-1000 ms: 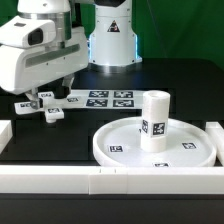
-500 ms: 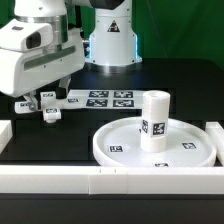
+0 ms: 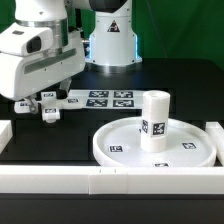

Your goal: Assemble round table

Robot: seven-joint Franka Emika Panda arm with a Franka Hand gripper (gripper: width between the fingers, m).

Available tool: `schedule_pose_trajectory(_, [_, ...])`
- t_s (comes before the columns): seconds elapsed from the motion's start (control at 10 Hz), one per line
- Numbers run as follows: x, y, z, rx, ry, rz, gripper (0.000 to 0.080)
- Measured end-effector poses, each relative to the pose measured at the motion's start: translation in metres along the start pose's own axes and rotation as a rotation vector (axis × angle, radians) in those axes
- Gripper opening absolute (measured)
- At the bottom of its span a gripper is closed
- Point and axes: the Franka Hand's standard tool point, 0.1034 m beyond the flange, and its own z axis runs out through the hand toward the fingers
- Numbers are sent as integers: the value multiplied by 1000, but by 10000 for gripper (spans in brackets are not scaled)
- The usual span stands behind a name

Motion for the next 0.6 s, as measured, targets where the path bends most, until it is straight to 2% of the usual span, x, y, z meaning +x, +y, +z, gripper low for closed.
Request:
schedule_pose_trajectory(0.2, [-2,-2,8,13,-7,1,649])
schedule_pose_trajectory(0.3, [-1,-1,7,11,-6,1,602])
schedule_pose_trajectory(0.4, [1,1,6,8,-5,1,602])
schedule_pose_trajectory(0.5, [3,2,5,5,-5,1,448])
schedule_pose_trajectory(0.6, [4,3,5,3,-4,1,448])
